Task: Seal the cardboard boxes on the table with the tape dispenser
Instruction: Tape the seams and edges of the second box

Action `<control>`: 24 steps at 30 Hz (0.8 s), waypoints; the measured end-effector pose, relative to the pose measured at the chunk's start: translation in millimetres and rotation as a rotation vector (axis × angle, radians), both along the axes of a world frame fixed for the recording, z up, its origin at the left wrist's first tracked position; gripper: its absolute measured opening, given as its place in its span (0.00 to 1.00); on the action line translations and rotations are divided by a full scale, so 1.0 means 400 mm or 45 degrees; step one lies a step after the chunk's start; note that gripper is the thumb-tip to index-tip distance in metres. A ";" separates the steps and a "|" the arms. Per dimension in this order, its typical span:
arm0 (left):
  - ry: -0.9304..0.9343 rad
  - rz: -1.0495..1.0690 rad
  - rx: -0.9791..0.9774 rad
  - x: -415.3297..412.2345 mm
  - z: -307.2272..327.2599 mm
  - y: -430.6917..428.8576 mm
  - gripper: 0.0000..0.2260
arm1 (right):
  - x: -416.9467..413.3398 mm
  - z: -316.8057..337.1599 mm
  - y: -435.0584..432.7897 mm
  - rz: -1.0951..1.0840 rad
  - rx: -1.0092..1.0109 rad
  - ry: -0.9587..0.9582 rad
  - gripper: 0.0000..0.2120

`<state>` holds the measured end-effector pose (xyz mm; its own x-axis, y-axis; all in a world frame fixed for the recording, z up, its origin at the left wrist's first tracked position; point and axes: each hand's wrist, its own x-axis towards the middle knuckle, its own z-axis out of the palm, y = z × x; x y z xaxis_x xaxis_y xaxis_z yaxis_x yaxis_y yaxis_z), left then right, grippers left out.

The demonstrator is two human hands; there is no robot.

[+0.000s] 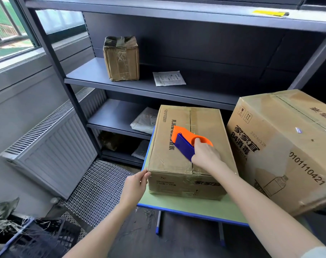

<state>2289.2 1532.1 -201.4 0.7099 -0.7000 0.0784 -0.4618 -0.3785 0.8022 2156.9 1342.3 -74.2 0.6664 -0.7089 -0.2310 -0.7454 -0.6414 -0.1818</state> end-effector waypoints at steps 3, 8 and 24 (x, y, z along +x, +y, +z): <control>-0.023 -0.003 -0.002 -0.001 0.006 0.003 0.13 | 0.009 -0.013 0.012 0.061 -0.063 0.003 0.20; -0.045 -0.065 0.029 0.006 0.018 0.005 0.11 | 0.035 -0.036 0.025 0.029 -0.138 -0.029 0.23; 0.266 0.141 -0.372 0.027 0.180 -0.056 0.12 | -0.019 0.066 -0.030 0.354 0.644 -0.331 0.09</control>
